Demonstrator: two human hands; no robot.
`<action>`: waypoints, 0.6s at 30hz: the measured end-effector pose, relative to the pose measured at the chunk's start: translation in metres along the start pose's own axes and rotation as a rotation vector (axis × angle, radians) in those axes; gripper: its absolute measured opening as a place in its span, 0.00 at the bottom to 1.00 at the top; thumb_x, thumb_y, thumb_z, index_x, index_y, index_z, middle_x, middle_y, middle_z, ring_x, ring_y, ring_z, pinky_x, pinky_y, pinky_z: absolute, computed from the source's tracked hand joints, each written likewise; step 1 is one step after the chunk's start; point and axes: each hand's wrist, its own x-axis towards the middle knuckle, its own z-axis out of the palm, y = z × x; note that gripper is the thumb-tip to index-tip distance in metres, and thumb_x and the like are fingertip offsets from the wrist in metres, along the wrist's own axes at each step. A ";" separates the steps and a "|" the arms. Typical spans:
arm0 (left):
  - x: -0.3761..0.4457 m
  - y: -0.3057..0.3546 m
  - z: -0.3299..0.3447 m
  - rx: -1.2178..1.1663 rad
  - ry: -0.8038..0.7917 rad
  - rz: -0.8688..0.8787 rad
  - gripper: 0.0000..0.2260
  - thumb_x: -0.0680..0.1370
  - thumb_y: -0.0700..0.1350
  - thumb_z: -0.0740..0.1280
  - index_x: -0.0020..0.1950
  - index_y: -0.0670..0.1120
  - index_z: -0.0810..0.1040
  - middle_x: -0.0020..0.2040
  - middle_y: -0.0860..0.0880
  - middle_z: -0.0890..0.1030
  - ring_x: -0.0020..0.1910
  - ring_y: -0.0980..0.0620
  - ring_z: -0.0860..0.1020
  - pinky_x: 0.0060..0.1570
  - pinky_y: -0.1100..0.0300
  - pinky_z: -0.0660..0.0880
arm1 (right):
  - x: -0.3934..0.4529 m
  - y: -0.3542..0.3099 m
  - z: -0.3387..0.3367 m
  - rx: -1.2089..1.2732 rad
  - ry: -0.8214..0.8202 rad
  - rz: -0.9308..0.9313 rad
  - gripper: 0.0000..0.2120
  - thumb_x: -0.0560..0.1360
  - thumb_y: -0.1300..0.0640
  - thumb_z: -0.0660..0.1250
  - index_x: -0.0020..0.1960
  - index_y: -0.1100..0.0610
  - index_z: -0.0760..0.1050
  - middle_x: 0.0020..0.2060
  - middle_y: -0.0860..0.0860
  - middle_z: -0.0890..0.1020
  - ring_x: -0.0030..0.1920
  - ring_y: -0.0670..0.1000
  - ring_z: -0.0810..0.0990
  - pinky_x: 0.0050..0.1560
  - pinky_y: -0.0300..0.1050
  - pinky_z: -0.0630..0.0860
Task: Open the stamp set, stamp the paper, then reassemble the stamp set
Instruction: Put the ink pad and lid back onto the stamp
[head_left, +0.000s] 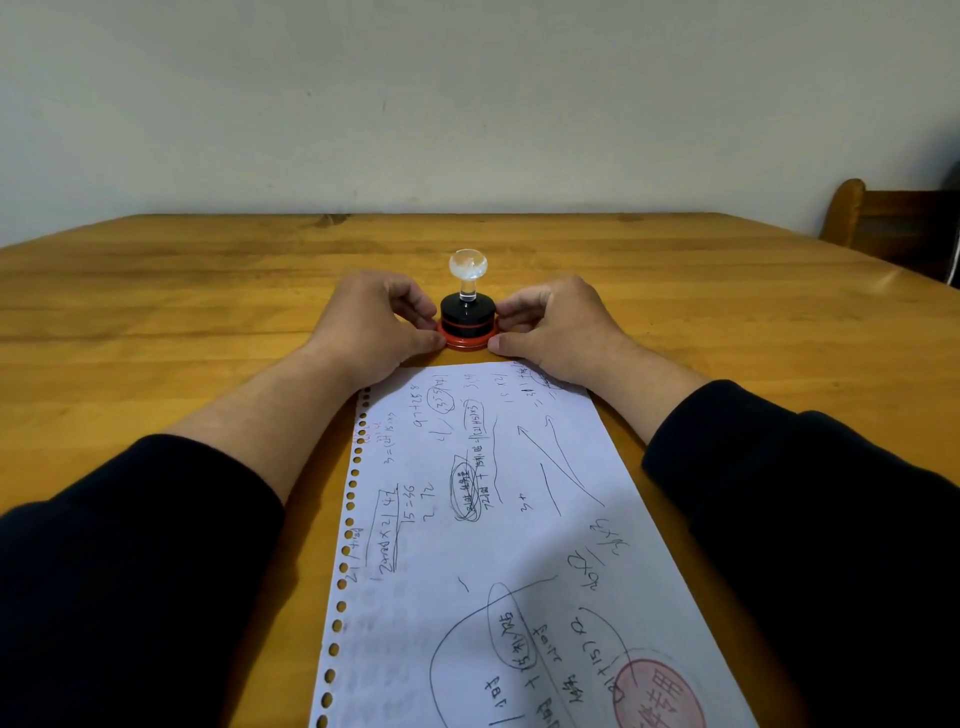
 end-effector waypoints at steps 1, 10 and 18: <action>0.000 0.000 0.001 0.000 0.000 0.001 0.11 0.68 0.39 0.83 0.44 0.44 0.84 0.42 0.49 0.87 0.39 0.54 0.84 0.36 0.74 0.75 | 0.000 0.001 0.000 -0.001 -0.007 -0.005 0.16 0.67 0.62 0.83 0.48 0.46 0.86 0.41 0.40 0.86 0.45 0.38 0.85 0.53 0.38 0.80; 0.003 -0.001 0.004 0.020 0.015 0.026 0.10 0.68 0.40 0.83 0.44 0.46 0.84 0.42 0.51 0.87 0.46 0.48 0.87 0.40 0.69 0.76 | 0.004 0.005 0.002 -0.027 -0.003 0.001 0.26 0.66 0.58 0.84 0.62 0.51 0.84 0.49 0.45 0.87 0.52 0.41 0.85 0.55 0.39 0.78; 0.004 0.000 0.005 0.035 0.022 0.042 0.09 0.70 0.42 0.82 0.42 0.52 0.84 0.43 0.55 0.86 0.47 0.55 0.85 0.45 0.71 0.72 | 0.004 0.004 0.001 -0.017 -0.010 0.009 0.26 0.66 0.61 0.84 0.62 0.53 0.84 0.49 0.43 0.87 0.53 0.39 0.84 0.55 0.37 0.79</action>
